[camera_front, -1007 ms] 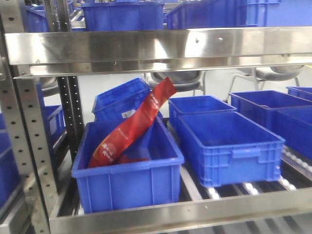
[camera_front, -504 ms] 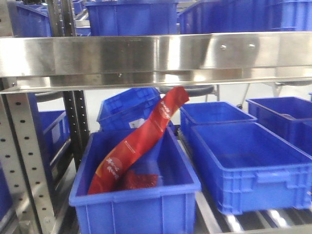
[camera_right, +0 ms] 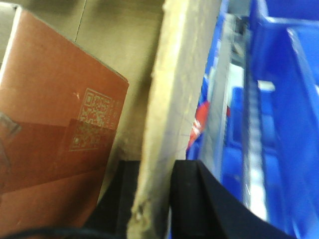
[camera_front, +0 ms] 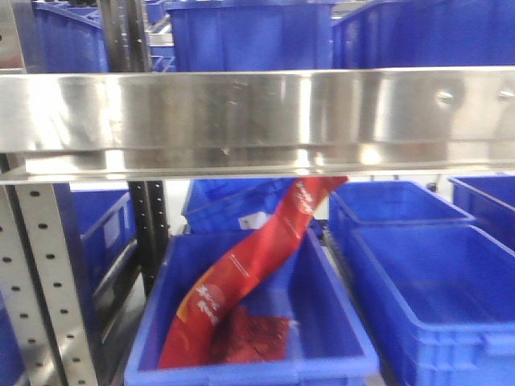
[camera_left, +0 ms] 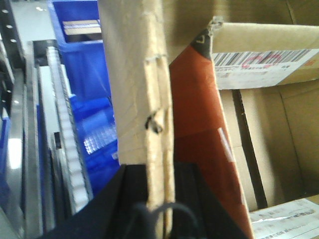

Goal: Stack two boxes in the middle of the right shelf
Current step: 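Drive up to the steel shelf rack holding the boxes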

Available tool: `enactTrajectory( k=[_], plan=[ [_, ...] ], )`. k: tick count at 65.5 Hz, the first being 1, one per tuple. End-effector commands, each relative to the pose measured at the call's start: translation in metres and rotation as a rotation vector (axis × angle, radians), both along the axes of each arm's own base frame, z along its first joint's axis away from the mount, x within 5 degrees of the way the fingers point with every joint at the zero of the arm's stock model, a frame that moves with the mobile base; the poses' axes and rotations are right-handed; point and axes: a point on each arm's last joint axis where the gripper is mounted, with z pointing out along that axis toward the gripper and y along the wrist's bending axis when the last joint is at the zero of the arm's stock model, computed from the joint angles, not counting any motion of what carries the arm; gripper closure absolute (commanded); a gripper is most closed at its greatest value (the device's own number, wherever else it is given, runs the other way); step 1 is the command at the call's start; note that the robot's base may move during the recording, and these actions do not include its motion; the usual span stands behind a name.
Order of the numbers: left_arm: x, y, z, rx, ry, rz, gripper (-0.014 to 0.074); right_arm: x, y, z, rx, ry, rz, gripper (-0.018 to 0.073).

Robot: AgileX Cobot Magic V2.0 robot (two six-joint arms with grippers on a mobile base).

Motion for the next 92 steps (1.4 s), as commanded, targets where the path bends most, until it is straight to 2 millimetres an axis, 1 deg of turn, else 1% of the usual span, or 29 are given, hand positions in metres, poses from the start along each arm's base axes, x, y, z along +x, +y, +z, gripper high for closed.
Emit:
enactTrajectory(
  k=[1,92],
  plan=[
    [-0.0046,0.0043,0.0133,-0.002,-0.099,0.015,0.0708,-0.0041,-0.0052,0.0099,-0.022,-0.072,-0.022,0.0711],
    [-0.0046,0.0043,0.0133,-0.002,-0.099,0.015,0.0708,-0.0041,-0.0052,0.0099,-0.022,-0.072,-0.022,0.0711]
  ],
)
